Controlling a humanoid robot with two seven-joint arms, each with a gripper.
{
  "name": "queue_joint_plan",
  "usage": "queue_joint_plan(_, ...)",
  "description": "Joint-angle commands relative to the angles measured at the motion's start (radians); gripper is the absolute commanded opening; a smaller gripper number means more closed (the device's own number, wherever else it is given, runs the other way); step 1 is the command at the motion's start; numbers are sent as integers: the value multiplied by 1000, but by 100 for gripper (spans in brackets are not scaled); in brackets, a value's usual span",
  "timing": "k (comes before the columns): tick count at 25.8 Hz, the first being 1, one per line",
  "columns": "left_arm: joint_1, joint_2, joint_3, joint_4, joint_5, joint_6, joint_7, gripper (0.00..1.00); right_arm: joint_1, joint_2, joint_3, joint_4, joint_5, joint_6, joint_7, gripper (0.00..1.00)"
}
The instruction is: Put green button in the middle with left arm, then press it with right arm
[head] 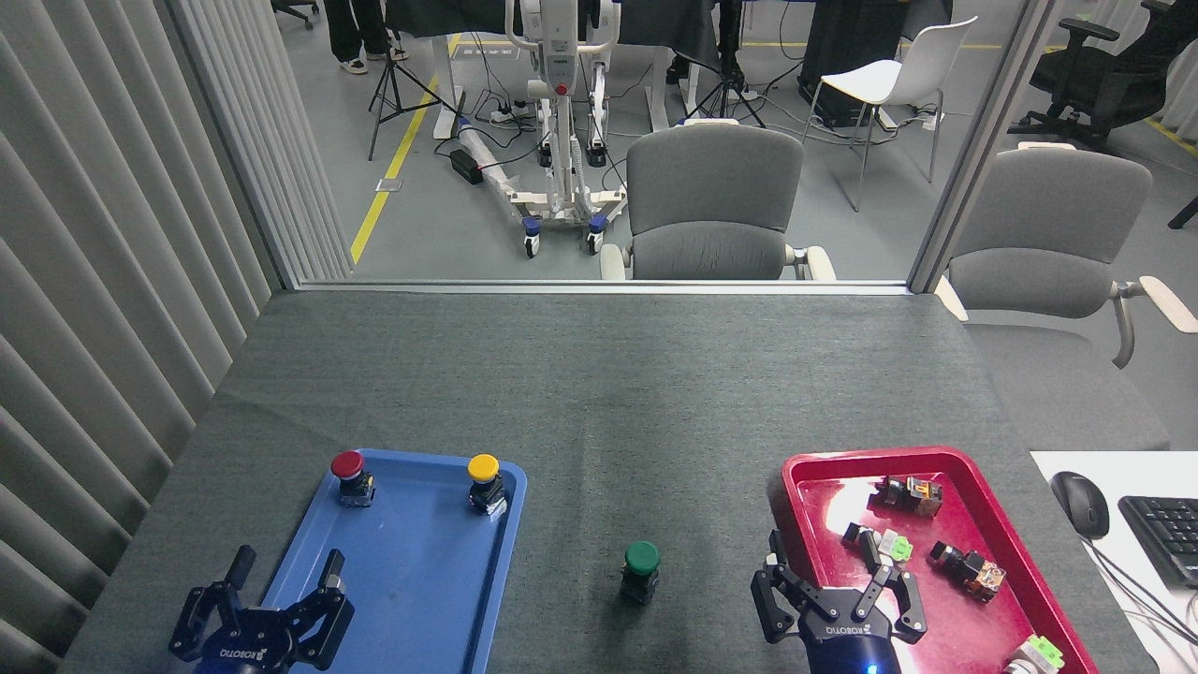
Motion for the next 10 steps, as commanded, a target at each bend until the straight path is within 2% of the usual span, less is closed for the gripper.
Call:
queue_joint_plan(1,-2,-1,0,0,-1,-1,-3,100,2,-1,-1,0,0,1,0,100)
queue_joint_plan(10,-8,-1,1,0,-2,2,-3,100,3,-1,-1,-2,-2,0,0,100)
